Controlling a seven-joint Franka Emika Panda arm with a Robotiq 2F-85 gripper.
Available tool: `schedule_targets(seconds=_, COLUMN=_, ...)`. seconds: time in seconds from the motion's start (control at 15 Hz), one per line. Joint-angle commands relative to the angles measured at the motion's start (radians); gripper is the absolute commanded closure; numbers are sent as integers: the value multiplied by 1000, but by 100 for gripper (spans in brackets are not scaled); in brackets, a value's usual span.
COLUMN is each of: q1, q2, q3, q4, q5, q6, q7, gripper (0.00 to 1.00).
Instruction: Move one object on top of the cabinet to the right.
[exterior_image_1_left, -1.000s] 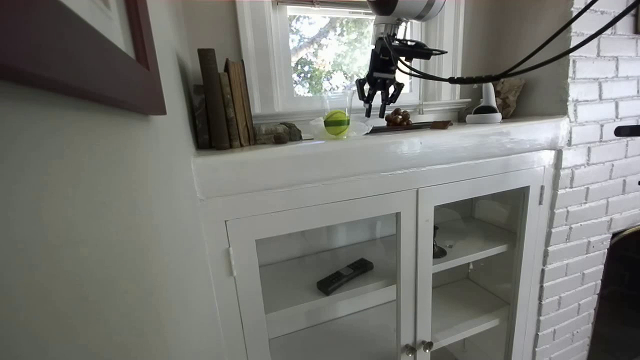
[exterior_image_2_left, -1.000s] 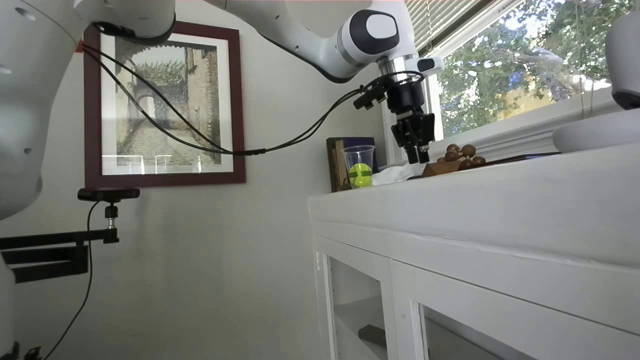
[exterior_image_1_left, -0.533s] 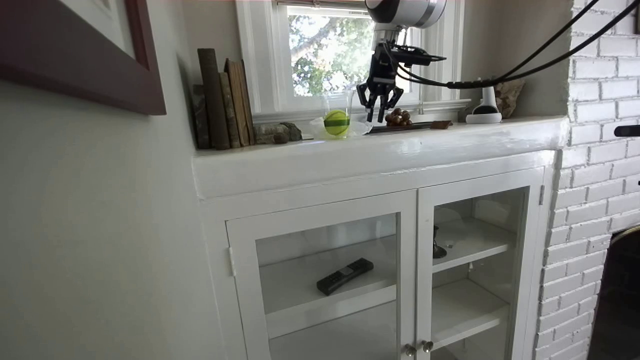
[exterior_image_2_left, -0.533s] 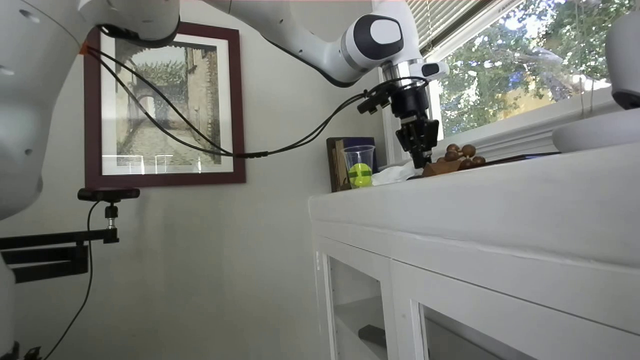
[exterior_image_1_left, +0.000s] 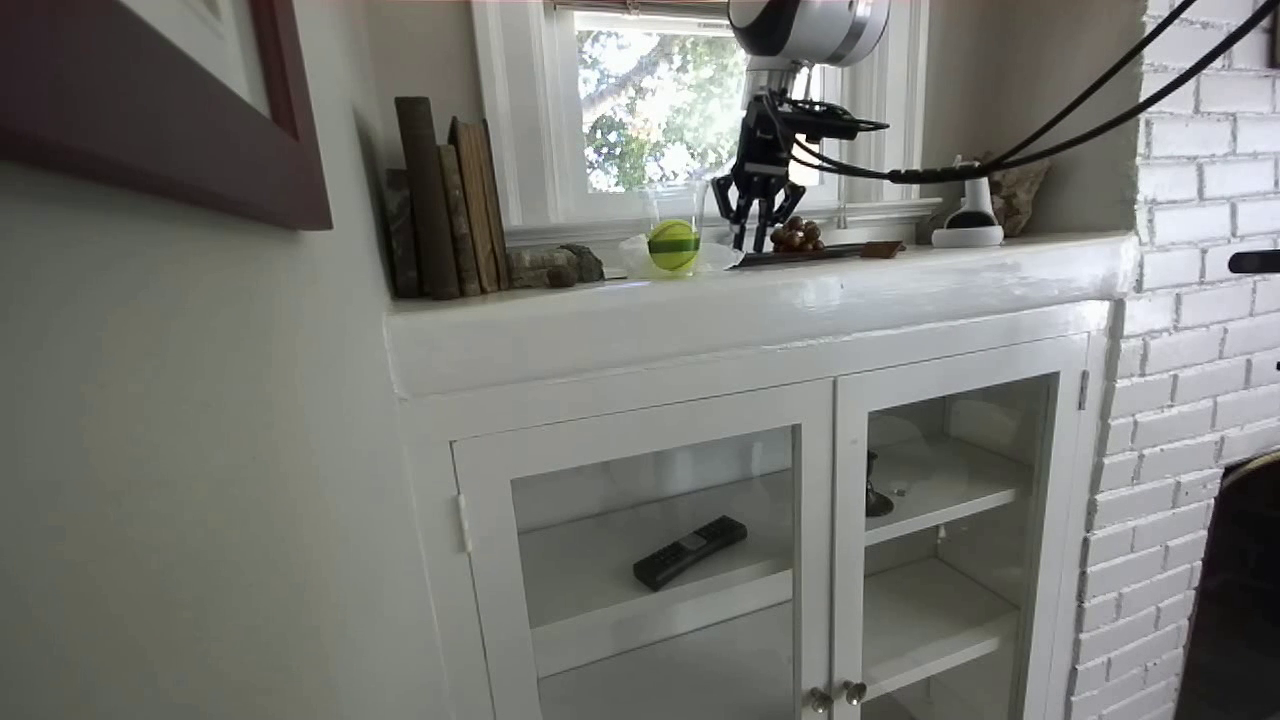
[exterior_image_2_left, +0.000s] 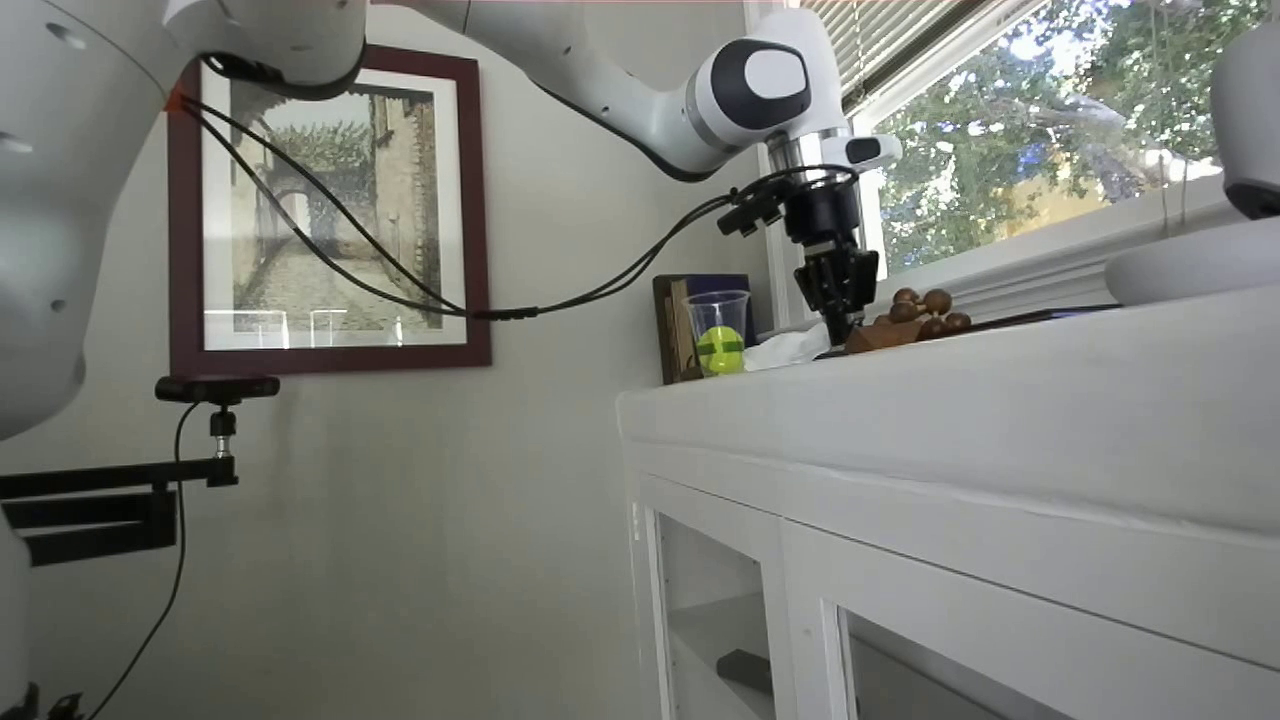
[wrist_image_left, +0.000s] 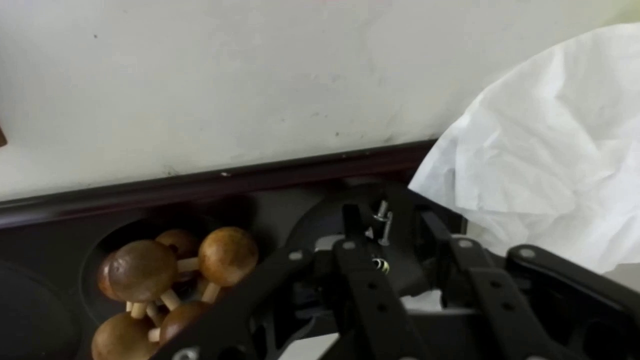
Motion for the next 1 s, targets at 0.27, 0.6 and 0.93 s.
schedule_targets(seconds=0.27, q1=-4, q2=30, q3=2, q4=34, q5=33, q6=2, q7=22, gripper=74)
schedule_targets(seconds=0.6, q1=-4, q2=33, q3=2, q4=37, q5=34, q6=0, q7=23, gripper=75)
schedule_targets(seconds=0.93, q1=-4, q2=35, q3=2, q4=38, q5=33, q6=1, q7=19, gripper=75)
